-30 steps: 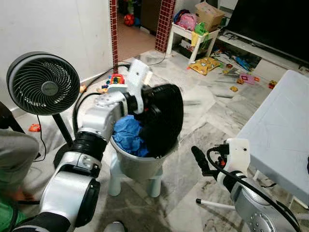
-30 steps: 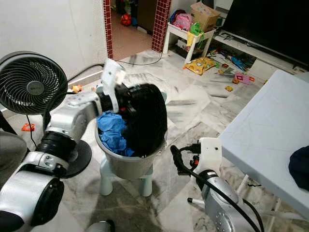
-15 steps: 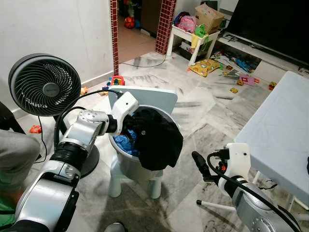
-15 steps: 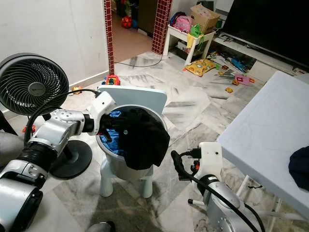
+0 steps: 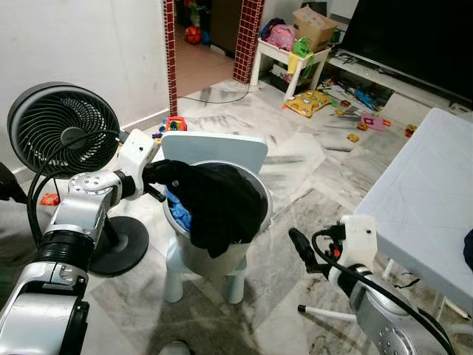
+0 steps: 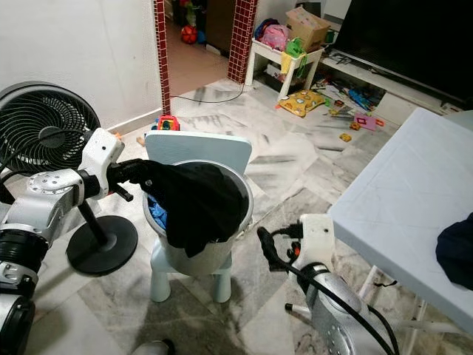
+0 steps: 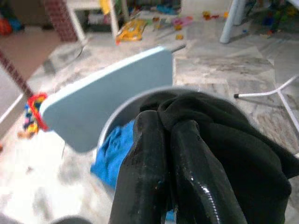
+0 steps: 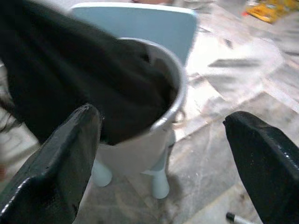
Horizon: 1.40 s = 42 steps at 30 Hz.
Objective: Hang hanger
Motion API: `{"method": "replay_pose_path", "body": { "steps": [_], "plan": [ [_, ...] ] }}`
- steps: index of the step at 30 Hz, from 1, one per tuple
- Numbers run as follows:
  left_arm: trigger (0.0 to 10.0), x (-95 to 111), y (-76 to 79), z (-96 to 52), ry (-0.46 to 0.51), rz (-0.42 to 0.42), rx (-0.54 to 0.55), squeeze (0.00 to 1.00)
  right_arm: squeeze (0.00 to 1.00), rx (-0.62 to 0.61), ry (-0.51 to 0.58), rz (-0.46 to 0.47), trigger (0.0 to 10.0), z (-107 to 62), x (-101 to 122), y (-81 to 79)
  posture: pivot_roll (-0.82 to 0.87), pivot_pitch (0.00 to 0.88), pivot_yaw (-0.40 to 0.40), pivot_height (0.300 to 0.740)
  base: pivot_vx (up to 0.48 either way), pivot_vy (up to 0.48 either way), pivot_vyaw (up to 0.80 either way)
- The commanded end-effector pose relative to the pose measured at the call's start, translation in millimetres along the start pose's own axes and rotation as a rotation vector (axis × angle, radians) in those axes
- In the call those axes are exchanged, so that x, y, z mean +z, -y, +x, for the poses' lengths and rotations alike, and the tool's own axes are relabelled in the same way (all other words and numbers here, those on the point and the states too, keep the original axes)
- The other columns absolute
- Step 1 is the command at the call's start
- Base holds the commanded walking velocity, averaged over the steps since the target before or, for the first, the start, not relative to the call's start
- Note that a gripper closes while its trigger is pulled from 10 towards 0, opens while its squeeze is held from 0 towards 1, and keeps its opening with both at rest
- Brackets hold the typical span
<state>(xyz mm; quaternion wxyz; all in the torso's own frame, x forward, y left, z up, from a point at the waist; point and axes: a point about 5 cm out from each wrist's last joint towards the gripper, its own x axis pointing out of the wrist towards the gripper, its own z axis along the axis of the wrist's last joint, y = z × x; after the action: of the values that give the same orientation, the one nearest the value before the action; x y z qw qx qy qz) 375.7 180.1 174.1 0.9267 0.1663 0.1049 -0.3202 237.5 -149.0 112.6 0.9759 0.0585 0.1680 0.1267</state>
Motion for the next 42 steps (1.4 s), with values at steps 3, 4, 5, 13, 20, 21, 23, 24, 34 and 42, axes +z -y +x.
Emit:
{"method": "replay_pose_path", "body": {
  "steps": [3,4,5,13,20,21,23,24,34,42],
  "plan": [
    [0.0,44,14.1,21.0,0.11,0.11,-0.082,0.0,0.0,0.02,0.017,-0.021,10.0,0.3,4,0.9,0.19,0.0,-0.118,0.74,0.0,0.0,0.0],
    [0.0,50,18.7,25.9,0.12,0.118,-0.109,0.0,0.0,0.029,0.021,-0.027,10.0,-0.5,5,1.0,0.19,0.0,-0.118,0.74,0.0,0.0,0.0],
    [0.0,53,21.6,29.0,0.124,0.124,-0.126,0.0,0.0,0.035,0.025,-0.031,10.0,-0.8,6,1.1,0.18,0.0,-0.115,0.74,0.0,0.0,0.0],
    [0.0,52,68.3,54.8,-0.012,0.315,-0.438,0.0,0.0,0.187,0.021,-0.085,10.0,-14.4,13,-9.8,0.12,0.0,-0.096,0.74,0.0,0.0,0.0],
    [0.0,57,82.8,64.5,0.012,0.301,-0.472,0.0,0.0,0.318,-0.024,-0.088,10.0,-24.0,8,-21.2,0.11,0.0,-0.098,0.74,0.0,0.0,0.0],
    [0.0,59,84.7,65.4,0.021,0.299,-0.479,0.0,0.0,0.32,-0.025,-0.091,10.0,-23.5,9,-21.3,0.11,0.0,-0.1,0.74,0.0,0.0,0.0],
    [0.0,63,88.6,67.4,0.039,0.294,-0.495,0.0,0.0,0.318,-0.028,-0.093,10.0,-22.2,9,-20.4,0.12,0.0,-0.105,0.74,0.0,0.0,0.0],
    [0.0,63,88.6,67.4,0.039,0.294,-0.495,0.0,0.0,0.318,-0.028,-0.093,10.0,-22.2,9,-20.4,0.12,0.0,-0.105,0.74,0.0,0.0,0.0],
    [0.0,22,65.9,57.4,-0.072,0.241,-0.353,0.0,0.0,0.105,-0.067,-0.105,10.0,-17.0,-4,-0.1,0.12,0.0,-0.1,0.74,0.0,0.0,0.0],
    [0.0,-16,41.6,37.5,-0.236,0.343,-0.283,0.0,0.0,0.084,-0.096,-0.118,10.0,-14.3,-10,3.1,0.14,0.0,-0.111,0.74,0.0,0.0,0.0]
  ]
}}
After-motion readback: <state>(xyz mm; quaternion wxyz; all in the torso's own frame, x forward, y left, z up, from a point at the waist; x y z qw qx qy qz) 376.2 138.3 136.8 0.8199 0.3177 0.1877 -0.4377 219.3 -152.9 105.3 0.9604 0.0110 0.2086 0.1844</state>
